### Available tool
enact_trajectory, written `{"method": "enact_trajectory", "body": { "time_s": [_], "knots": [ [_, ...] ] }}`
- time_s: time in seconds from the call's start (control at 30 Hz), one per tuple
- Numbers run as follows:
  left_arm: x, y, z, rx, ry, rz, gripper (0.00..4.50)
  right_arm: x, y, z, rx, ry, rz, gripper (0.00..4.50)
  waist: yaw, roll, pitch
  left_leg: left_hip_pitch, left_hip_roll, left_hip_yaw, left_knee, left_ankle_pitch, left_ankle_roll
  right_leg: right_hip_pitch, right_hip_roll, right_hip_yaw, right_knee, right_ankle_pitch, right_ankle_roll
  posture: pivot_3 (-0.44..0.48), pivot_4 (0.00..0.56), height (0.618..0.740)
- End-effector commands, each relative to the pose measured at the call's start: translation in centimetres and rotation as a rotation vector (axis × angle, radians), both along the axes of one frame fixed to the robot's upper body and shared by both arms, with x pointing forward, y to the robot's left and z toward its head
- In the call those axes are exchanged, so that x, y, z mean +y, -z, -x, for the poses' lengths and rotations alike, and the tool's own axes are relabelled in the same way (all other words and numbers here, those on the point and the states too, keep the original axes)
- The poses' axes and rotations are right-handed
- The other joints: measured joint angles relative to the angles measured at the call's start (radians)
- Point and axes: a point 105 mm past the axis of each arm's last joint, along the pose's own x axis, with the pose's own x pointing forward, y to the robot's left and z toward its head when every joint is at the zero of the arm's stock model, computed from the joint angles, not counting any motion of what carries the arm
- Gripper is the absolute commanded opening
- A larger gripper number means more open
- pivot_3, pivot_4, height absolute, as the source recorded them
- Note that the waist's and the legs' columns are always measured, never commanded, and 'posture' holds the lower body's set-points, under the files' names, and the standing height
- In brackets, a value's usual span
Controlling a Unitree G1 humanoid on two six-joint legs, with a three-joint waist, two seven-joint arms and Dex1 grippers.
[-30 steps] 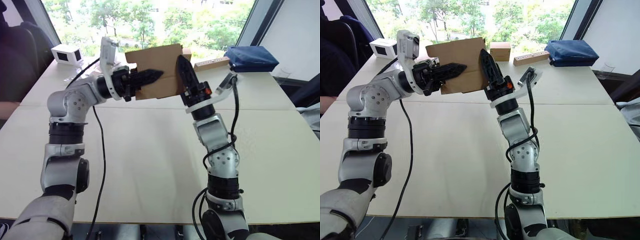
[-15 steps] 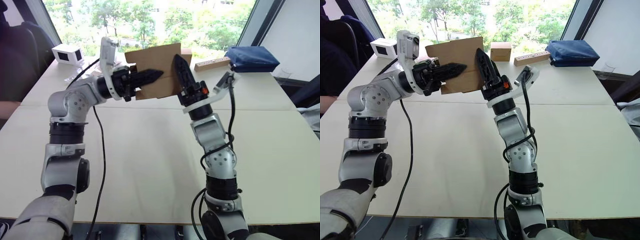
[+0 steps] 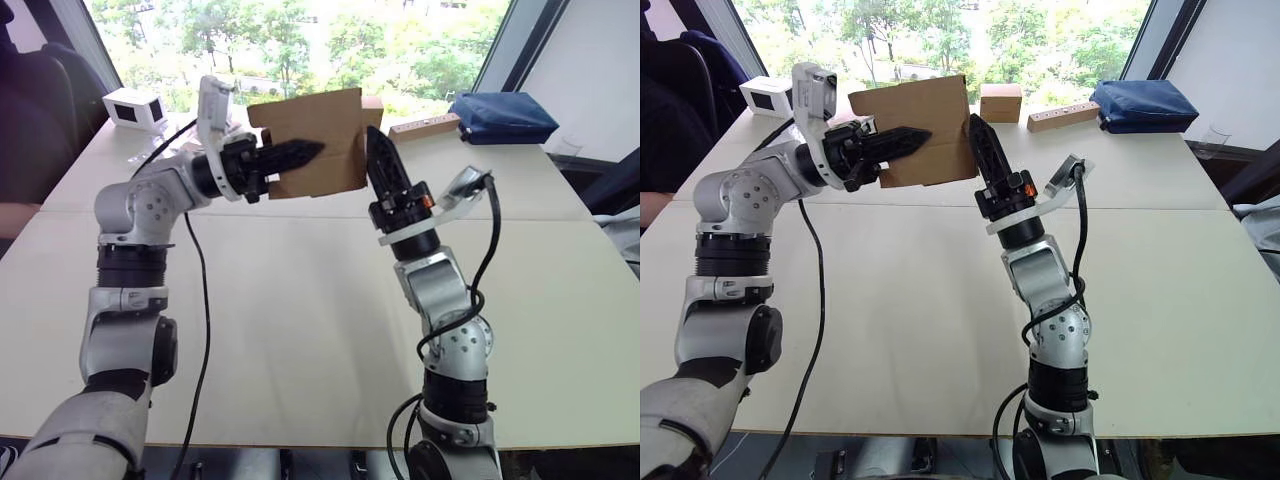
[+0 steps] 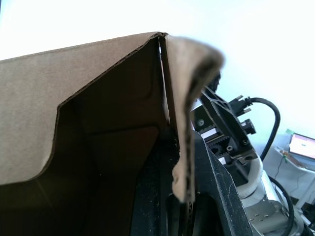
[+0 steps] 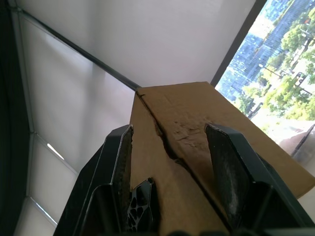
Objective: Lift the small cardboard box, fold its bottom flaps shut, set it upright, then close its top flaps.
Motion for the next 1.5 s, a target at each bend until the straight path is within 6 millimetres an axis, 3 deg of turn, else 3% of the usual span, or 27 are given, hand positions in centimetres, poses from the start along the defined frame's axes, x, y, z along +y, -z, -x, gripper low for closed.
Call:
{"method": "enact_trajectory", "body": {
  "time_s": [0.03,0.1,0.13,0.33,0.63,1.0,1.17,1.3,1.43,1.5],
  "knots": [
    [0.3,-1.5,1.1,-0.057,0.035,0.001,0.0,-1.0,-0.9,0.7,-0.038,0.023,-0.033,0.9,0.0,0.0,0.0,0.0,0.0,0.0,0.0,0.0,0.0,0.0,0.0,0.0,0.0,0.0,0.0,0.0,0.15,0.74],
    [0.3,-1.3,1.5,-0.056,0.058,-0.02,0.0,-1.4,-0.8,0.5,-0.039,0.047,0.0,0.09,0.0,0.0,0.0,0.0,0.0,0.0,0.0,0.0,0.0,0.0,0.0,0.0,0.0,0.0,0.0,0.0,0.15,0.74],
    [0.3,-1.2,1.6,-0.056,0.064,-0.027,0.0,-1.5,-0.7,0.5,-0.039,0.053,0.012,0.04,0.0,0.0,0.0,0.0,0.0,0.0,0.0,0.0,0.0,0.0,0.0,0.0,0.0,0.0,0.0,0.0,0.15,0.74],
    [0.2,-1.2,1.7,-0.055,0.076,-0.042,0.0,-0.5,-0.4,0.8,-0.082,0.013,0.171,0.04,0.0,0.0,0.0,0.0,0.0,0.0,0.0,0.0,0.0,0.0,0.0,0.0,0.0,0.0,0.0,0.0,0.15,0.74],
    [-0.3,-0.4,1.5,-0.05,0.088,-0.076,0.0,2.1,-0.1,2.9,-0.17,-0.125,0.304,0.04,0.0,0.0,0.0,0.0,0.0,0.0,0.0,0.0,0.0,0.0,0.0,0.0,-0.001,0.0,0.0,0.0,0.15,0.74],
    [-0.8,0.5,1.4,-0.048,0.099,-0.126,0.0,2.9,1.4,2.9,-0.165,-0.111,0.424,0.04,0.001,0.0,0.0,0.0,0.0,0.0,0.0,0.0,0.0,0.0,0.0,0.0,-0.001,0.0,0.0,0.0,0.15,0.74],
    [-0.7,0.8,1.5,-0.047,0.102,-0.164,0.0,1.8,1.9,2.6,-0.147,-0.047,0.469,0.04,0.001,0.0,0.0,0.0,0.0,0.0,-0.001,0.0,0.0,0.0,0.0,0.0,-0.001,0.0,0.0,0.0,0.15,0.74],
    [-0.4,0.7,2.1,-0.07,0.121,-0.261,0.0,-1.7,2.9,2.7,-0.115,0.035,0.574,0.04,0.004,0.0,0.0,0.0,0.0,0.0,-0.001,0.0,0.0,0.0,0.0,0.0,-0.001,0.0,0.0,0.0,0.15,0.74],
    [-0.4,0.8,2.1,-0.138,0.107,-0.398,0.0,-4.1,3.8,3.1,-0.084,0.068,0.677,0.04,0.006,0.0,0.0,-0.002,0.0,0.0,-0.001,-0.001,0.001,0.0,0.0,0.0,-0.004,0.0,0.0,0.0,0.15,0.74],
    [-0.8,1.4,2.0,-0.161,0.121,-0.545,0.0,-5.5,4.8,3.7,-0.072,0.076,0.844,0.04,0.009,0.0,0.0,-0.002,-0.001,0.0,-0.001,-0.001,0.001,0.0,0.0,0.0,-0.004,0.0,0.0,0.0,0.15,0.74]
  ]
}}
